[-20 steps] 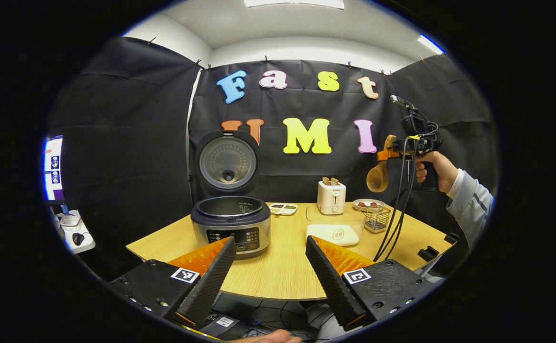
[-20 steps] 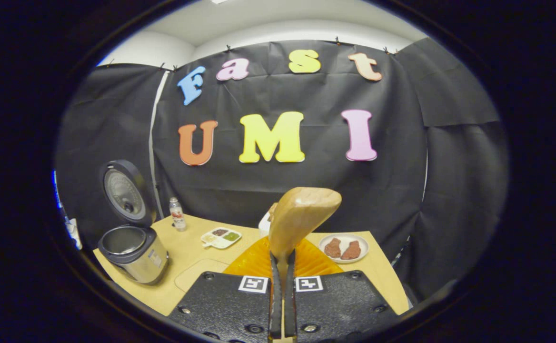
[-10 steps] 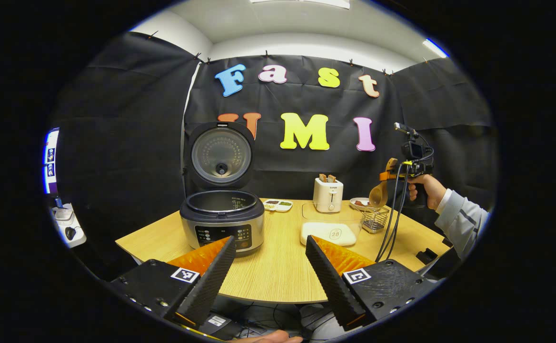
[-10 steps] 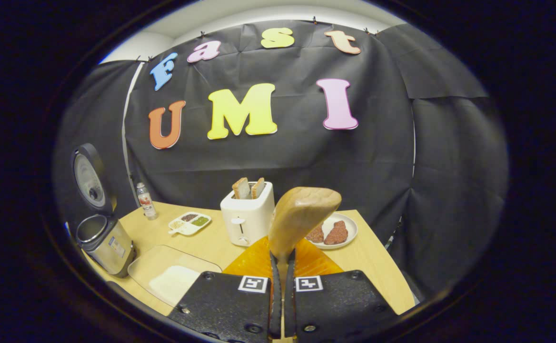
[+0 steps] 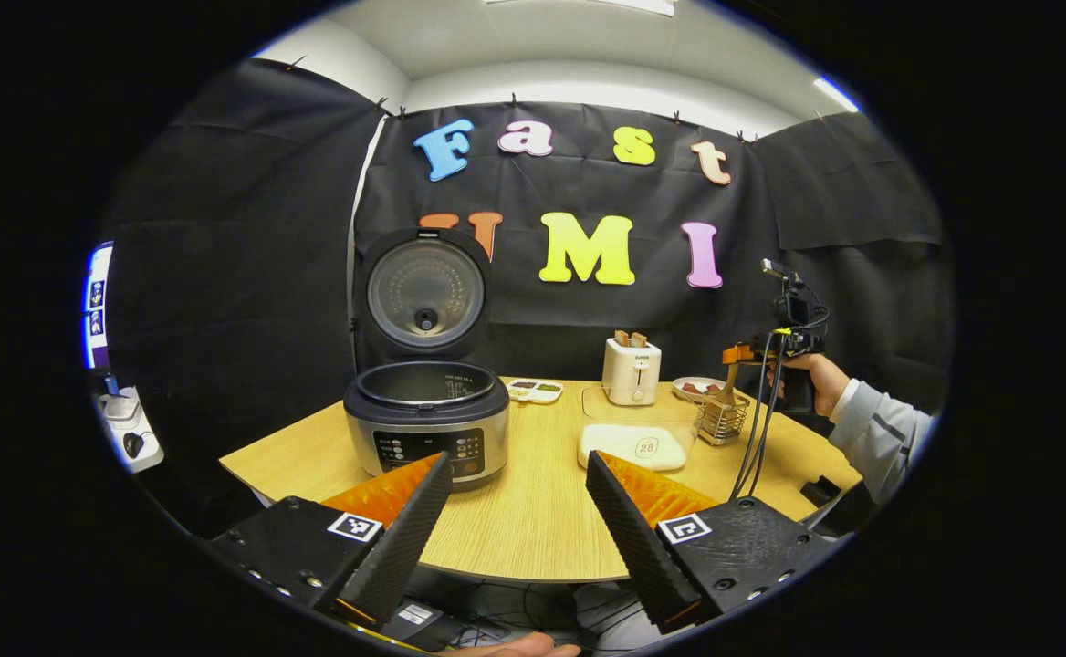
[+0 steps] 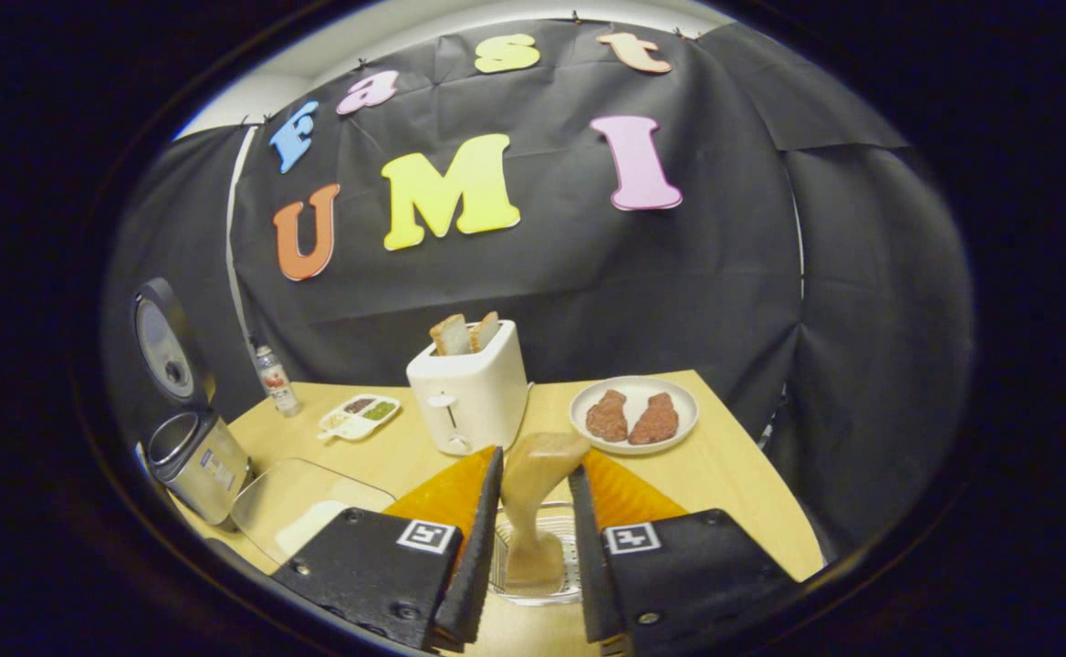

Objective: Close the left gripper, press the button to open the rice cooker; take a wooden spoon from the chopstick holder with the right hand, scoop a spoonful of rice and pour it into the rice cooker, then put the wooden spoon back into the chopstick holder.

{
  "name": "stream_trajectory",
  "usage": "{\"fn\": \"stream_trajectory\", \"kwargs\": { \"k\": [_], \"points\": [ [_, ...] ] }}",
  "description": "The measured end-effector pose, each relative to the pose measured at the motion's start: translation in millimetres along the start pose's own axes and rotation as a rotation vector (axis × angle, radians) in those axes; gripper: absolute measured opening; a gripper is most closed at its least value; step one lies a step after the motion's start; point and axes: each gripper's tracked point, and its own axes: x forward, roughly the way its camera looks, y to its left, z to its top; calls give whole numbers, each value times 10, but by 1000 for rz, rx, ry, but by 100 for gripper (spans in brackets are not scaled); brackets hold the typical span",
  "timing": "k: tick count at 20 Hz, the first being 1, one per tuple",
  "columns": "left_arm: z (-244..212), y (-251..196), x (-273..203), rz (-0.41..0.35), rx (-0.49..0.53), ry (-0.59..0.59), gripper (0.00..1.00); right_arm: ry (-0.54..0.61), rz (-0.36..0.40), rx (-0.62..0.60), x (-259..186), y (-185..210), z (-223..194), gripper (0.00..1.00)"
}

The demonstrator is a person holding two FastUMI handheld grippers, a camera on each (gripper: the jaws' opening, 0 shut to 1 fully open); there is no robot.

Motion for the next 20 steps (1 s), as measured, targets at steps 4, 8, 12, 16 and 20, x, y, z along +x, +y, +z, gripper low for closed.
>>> {"fn": "stream_trajectory", "kwargs": {
  "k": [4, 8, 12, 16, 20],
  "points": [
    [80, 66, -62, 5, -25, -18, 94, -89, -95, -41, -263, -196, 293, 82],
    [163, 181, -48, 37, -11, -28, 94, -160, -133, -37, -713, -154, 604, 97],
    [358, 197, 4, 43, -5, -41, 94, -219, -89, -47, -1366, 109, 795, 99],
    [688, 319, 52, 80, 47, -75, 94, -268, -70, -41, -2022, 296, 782, 99],
    [1014, 361, 125, 89, 59, -99, 94, -284, -6, -35, -2539, 535, 648, 99]
  ]
}}
